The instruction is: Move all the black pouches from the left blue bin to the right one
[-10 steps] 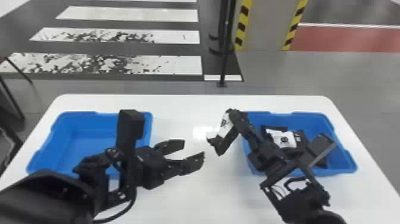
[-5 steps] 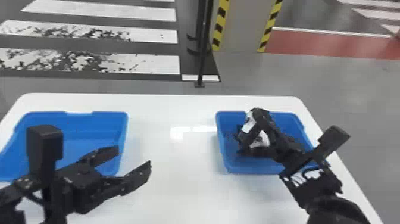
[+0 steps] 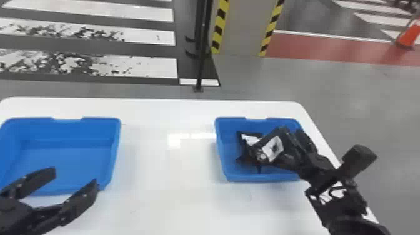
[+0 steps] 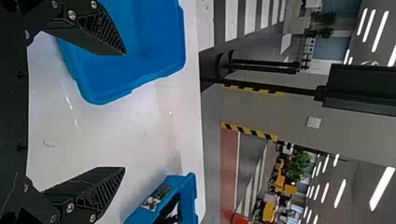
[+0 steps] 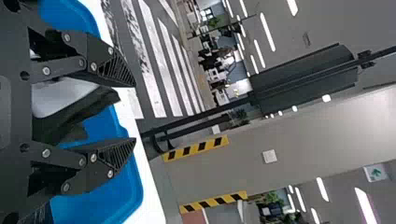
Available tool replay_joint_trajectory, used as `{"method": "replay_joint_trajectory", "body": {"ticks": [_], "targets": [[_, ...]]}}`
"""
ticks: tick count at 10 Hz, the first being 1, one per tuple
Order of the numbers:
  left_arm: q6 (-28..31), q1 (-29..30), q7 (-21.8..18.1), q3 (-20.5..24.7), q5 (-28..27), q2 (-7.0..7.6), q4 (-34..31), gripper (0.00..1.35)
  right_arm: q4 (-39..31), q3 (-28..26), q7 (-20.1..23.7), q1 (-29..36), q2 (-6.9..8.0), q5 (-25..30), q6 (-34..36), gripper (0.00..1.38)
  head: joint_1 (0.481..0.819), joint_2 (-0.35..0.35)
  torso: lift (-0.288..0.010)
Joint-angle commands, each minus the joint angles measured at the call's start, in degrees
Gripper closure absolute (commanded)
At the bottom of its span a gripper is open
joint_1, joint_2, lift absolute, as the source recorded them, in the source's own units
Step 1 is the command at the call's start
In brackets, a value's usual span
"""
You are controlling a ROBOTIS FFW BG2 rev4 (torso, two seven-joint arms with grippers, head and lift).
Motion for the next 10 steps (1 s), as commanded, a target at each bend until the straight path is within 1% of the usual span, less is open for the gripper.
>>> {"method": "replay_joint_trajectory", "body": {"ticks": [1, 2, 3, 4, 5, 6, 7, 9, 10], "targets": [[-6.9, 3.5, 0.2, 3.4, 0.2, -1.43, -0.8, 0.17, -5.3, 0.0, -2.0, 6.3, 1.38, 2.5, -5.3, 0.11, 0.695, -0.186, -0.140], [-13.0, 5.9, 0.5, 5.2, 0.2, -2.39, -0.9, 0.17, -9.8, 0.0, -2.8, 11.2, 2.88, 5.3, -7.4, 0.11, 0.695, -0.182, -0.140], [-18.6, 8.4, 1.2, 7.1, 0.0, -3.45, -0.9, 0.18, -13.9, 0.2, -2.7, 15.8, 4.19, 8.7, -9.1, 0.11, 0.695, -0.163, -0.140], [-23.7, 10.5, 1.3, 9.4, -0.9, -4.68, -0.9, 0.18, -17.4, 1.6, -2.8, 20.3, 5.43, 11.0, -11.9, 0.11, 0.695, -0.129, -0.140], [-27.5, 13.1, 1.9, 11.1, -1.0, -5.38, -0.8, 0.18, -20.9, 2.7, -2.8, 24.5, 6.57, 13.5, -12.9, 0.11, 0.695, -0.106, -0.140], [-29.7, 14.8, 2.0, 11.7, -1.2, -5.53, 0.0, 0.18, -23.7, 4.0, -2.8, 28.6, 6.88, 13.8, -14.5, 0.11, 0.695, -0.050, -0.140], [-32.7, 15.3, 2.0, 11.6, -1.3, -5.53, 2.2, 0.18, -27.1, 5.0, -2.8, 32.5, 6.88, 14.0, -15.7, 0.11, 0.695, 0.001, -0.140], [-34.5, 14.9, 2.1, 11.7, -1.2, -5.53, 4.1, 0.18, -31.6, 6.1, -2.5, 35.5, 6.88, 14.2, -16.1, 0.12, 0.695, 0.053, -0.140], [-34.5, 14.8, 2.1, 11.6, -1.0, -5.53, 4.4, 0.18, -32.1, 8.0, -2.4, 35.6, 5.95, 14.1, -16.1, 0.11, 0.695, 0.075, -0.140]]}}
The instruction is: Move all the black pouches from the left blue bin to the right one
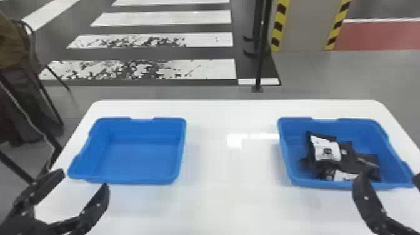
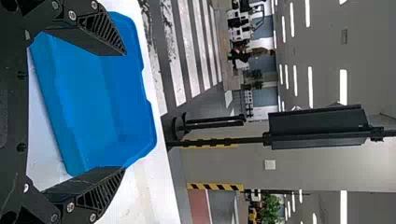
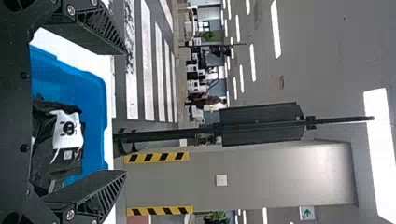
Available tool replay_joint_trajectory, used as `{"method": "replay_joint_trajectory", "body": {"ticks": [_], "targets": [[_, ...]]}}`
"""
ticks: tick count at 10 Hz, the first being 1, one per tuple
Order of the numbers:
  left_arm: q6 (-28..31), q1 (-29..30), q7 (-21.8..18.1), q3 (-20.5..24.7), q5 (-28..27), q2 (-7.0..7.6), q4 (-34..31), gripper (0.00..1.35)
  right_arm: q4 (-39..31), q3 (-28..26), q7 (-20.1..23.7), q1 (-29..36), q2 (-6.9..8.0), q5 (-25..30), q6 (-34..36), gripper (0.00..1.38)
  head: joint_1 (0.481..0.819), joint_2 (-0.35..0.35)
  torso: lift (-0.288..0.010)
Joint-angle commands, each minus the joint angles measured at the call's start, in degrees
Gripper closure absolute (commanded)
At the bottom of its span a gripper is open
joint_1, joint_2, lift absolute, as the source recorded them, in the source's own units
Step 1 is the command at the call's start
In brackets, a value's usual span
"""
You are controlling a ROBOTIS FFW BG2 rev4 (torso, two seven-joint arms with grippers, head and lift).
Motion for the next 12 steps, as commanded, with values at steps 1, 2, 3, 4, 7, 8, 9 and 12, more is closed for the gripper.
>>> {"method": "replay_joint_trajectory", "body": {"ticks": [1, 2, 3, 4, 7, 8, 9, 12], "targets": [[0.0, -0.7, 0.0, -0.9, 0.1, -0.15, 0.4, 0.18, -0.3, 1.5, 0.0, -0.2, -0.59, -0.3, -0.2, 0.11, 0.695, 0.097, -0.140], [0.0, -1.6, 0.0, -1.7, 0.0, -0.15, 1.1, 0.18, -0.3, 1.5, 0.0, -0.2, -0.59, -0.4, -0.3, 0.12, 0.695, 0.107, -0.140], [0.0, -2.0, 0.0, -1.9, 0.0, -0.15, 1.2, 0.18, -0.3, 1.5, 0.0, -0.2, -0.68, -0.4, -0.6, 0.12, 0.695, 0.107, -0.140], [0.1, -2.4, 0.0, -2.0, 0.1, -0.15, 1.7, 0.18, -0.3, 1.5, 0.1, -0.2, -0.77, -0.5, -1.0, 0.12, 0.695, 0.100, -0.140], [-0.3, -3.2, 0.0, -2.2, 0.4, -0.15, 1.9, 0.18, -0.5, 1.5, 0.1, 0.0, -0.94, -0.8, -1.0, 0.12, 0.695, 0.097, -0.140], [-0.7, -3.0, 0.8, -1.9, 1.5, -0.15, 2.1, 0.18, 0.2, 1.6, 0.2, -0.5, -0.85, -1.2, -1.4, 0.14, 0.695, 0.095, -0.140], [-1.1, -2.7, 1.3, -1.7, 1.4, -0.15, 2.1, 0.18, 0.0, 1.6, 0.2, -0.3, -0.77, -1.2, -1.4, 0.14, 0.695, 0.098, -0.140], [-0.3, -2.5, 1.2, -3.4, 2.2, -0.15, 2.1, 0.18, -0.1, 1.6, 0.2, -0.3, -0.77, -1.2, -1.4, 0.14, 0.695, 0.097, -0.140]]}}
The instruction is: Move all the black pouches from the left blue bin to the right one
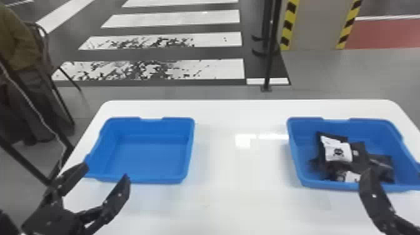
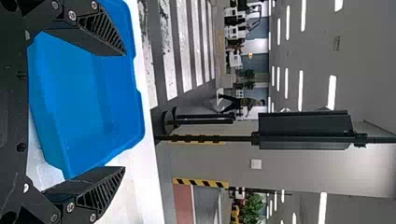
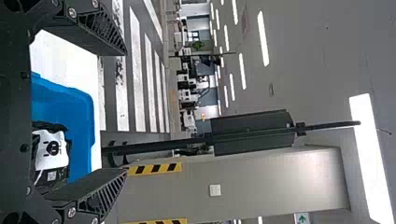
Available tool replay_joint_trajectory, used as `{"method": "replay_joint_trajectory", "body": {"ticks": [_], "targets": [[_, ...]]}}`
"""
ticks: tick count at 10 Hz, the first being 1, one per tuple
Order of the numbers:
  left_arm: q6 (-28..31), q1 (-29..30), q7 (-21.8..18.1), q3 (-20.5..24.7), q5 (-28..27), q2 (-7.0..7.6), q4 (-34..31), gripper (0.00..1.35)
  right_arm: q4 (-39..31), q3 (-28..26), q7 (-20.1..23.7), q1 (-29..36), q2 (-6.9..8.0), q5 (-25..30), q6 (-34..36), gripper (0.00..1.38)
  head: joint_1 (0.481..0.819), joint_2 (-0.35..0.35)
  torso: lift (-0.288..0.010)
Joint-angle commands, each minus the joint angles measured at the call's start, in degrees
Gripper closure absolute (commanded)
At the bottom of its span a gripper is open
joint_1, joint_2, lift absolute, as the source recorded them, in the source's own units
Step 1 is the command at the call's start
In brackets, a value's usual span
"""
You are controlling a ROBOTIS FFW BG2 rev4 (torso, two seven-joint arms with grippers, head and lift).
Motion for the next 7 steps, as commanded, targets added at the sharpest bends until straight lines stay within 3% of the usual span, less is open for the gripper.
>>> {"method": "replay_joint_trajectory", "body": {"ticks": [1, 7], "targets": [[0.5, 0.4, 0.0, -0.2, 0.1, -0.15, 0.0, 0.18, 0.0, 0.0, 0.0, 0.1, 0.06, -0.2, 0.0, 0.14, 0.695, 0.088, -0.140], [1.0, 0.6, 0.0, -0.3, 0.1, -0.15, -0.3, 0.18, 0.1, 0.0, 0.0, 0.1, 0.06, -0.3, 0.0, 0.14, 0.695, 0.082, -0.140]]}}
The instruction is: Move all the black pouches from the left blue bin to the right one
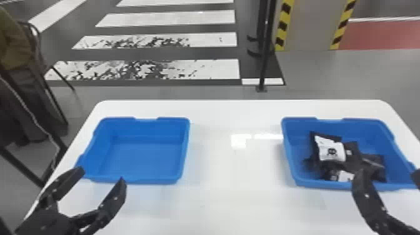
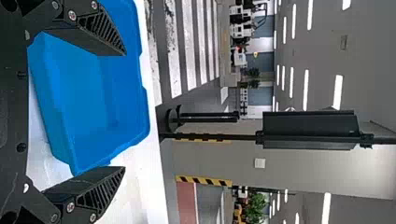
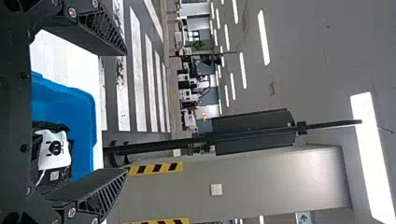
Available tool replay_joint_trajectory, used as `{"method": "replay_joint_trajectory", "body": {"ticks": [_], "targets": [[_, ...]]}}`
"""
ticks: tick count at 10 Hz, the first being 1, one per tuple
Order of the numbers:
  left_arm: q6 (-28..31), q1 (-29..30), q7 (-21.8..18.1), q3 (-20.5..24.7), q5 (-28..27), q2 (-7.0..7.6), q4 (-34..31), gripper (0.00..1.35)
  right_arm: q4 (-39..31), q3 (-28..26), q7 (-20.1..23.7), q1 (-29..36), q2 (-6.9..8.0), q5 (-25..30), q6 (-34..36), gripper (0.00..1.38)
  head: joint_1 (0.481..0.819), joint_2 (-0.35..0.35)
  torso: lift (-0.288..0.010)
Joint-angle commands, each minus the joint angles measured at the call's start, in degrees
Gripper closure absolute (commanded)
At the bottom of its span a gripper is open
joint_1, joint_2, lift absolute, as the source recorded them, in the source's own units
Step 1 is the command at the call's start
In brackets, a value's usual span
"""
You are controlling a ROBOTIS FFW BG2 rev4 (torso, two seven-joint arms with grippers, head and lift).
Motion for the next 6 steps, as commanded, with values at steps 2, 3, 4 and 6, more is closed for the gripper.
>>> {"method": "replay_joint_trajectory", "body": {"ticks": [2, 3, 4, 6], "targets": [[0.2, 0.0, -0.1, 0.0, 0.0, -0.15, 0.0, 0.18, 0.0, 0.0, 0.0, 0.0, 0.00, -0.2, 0.0, 0.14, 0.695, 0.082, -0.140], [0.1, 0.1, -0.1, 0.0, 0.0, -0.15, 0.0, 0.18, 0.0, 0.0, 0.0, 0.0, 0.00, -0.2, 0.0, 0.14, 0.695, 0.082, -0.140], [0.1, 0.1, -0.1, 0.0, 0.0, -0.15, 0.0, 0.18, 0.0, 0.0, 0.0, 0.0, 0.00, -0.2, 0.0, 0.14, 0.695, 0.082, -0.140], [0.2, 0.1, 0.0, 0.1, 0.0, -0.15, -0.1, 0.18, 0.0, 0.0, 0.0, 0.0, 0.00, -0.2, 0.0, 0.14, 0.695, 0.082, -0.140]]}}
